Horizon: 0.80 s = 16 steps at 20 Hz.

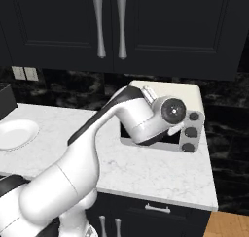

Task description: Pick up the kebab skewer and baguette bread, and place them inside the toaster oven. Close the toaster oven door and start by setting the timer.

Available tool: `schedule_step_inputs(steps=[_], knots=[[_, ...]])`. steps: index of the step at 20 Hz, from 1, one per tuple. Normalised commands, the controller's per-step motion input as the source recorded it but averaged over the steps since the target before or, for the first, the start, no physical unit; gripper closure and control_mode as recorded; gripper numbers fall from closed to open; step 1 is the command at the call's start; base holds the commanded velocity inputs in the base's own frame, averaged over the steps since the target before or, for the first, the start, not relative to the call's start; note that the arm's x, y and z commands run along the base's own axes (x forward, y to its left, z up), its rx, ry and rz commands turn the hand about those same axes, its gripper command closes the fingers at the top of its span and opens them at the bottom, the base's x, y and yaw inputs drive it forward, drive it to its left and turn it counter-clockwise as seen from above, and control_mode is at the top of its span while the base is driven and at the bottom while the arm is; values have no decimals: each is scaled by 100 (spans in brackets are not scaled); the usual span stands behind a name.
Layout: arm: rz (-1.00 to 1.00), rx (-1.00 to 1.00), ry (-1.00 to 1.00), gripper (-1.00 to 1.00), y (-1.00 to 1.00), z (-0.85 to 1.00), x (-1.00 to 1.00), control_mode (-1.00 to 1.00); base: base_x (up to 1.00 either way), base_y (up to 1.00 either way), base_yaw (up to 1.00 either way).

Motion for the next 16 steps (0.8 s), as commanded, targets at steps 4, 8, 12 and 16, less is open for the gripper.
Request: schedule_step_inputs(steps=[4, 8, 12, 16], knots=[[-11, 27, 0, -100, -10, -37, -77, -100, 0, 0, 0], [-6, 42, 0, -100, -48, -56, -3, -100, 0, 0, 0], [-18, 43, 3, -100, -4, -71, 49, -100, 0, 0, 0], [-7, 55, -2, -100, -19, -43, 43, -100, 0, 0, 0]])
